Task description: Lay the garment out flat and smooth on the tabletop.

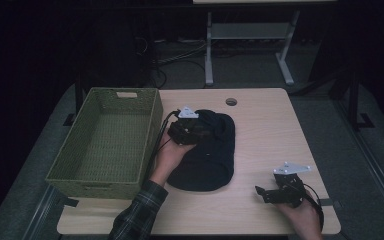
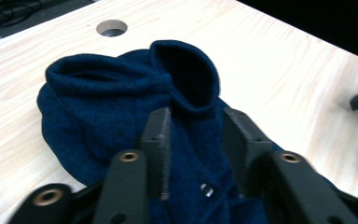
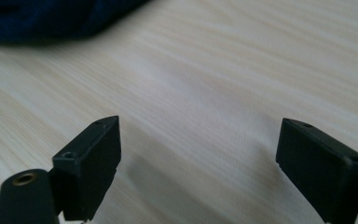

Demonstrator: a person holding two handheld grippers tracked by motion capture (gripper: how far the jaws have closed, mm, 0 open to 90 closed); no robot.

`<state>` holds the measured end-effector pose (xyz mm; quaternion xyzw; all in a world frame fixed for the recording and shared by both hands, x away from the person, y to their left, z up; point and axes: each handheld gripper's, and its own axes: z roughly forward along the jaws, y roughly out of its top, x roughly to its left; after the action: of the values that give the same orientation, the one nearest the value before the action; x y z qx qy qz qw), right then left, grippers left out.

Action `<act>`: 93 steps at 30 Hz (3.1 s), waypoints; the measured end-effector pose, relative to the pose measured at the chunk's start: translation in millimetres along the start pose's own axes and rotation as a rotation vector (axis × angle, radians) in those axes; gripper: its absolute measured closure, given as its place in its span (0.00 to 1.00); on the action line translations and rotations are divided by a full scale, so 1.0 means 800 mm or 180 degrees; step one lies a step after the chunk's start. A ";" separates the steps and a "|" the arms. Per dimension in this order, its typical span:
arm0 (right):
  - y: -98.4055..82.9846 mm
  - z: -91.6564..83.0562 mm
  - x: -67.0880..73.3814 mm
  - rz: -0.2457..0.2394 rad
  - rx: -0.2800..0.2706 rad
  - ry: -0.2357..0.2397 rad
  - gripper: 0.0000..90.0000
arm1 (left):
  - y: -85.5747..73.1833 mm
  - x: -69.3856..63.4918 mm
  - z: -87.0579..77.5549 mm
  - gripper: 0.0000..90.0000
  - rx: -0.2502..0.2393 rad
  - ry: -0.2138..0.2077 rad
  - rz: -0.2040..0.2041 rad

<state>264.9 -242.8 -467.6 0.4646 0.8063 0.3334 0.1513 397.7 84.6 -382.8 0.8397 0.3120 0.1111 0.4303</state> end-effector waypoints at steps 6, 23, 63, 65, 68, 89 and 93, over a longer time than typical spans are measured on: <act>0.019 -0.003 0.009 -0.0057 -0.0121 0.0152 0.26 | -0.008 -0.011 -0.012 0.49 -0.0010 -0.0068 0.0020; 0.067 0.027 0.060 -0.0178 -0.0179 0.0624 0.50 | -0.024 -0.011 -0.028 0.35 -0.0011 -0.0085 -0.0023; 0.043 0.005 0.016 -0.0377 0.0029 0.0438 0.94 | -0.070 -0.061 -0.036 0.43 0.0234 -0.0258 0.0209; 0.039 0.002 0.015 -0.0379 0.0015 0.0434 0.94 | -0.084 -0.068 -0.032 0.46 0.0318 -0.0302 0.0224; 0.034 -0.001 0.015 -0.0378 0.0024 0.0470 0.94 | -0.104 -0.076 -0.025 0.53 0.0444 -0.0386 0.0248; 0.005 -0.013 0.046 -0.0495 0.0099 0.0698 0.93 | -0.161 -0.104 -0.052 0.86 0.0758 -0.0613 0.0239; -0.001 -0.018 0.053 -0.0540 0.0123 0.0694 0.93 | -0.165 -0.111 -0.056 0.85 0.0763 -0.0623 0.0266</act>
<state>234.0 -212.4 -454.6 0.3585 0.8606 0.3523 0.0815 251.0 116.4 -453.1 0.9041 0.2444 0.0085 0.3504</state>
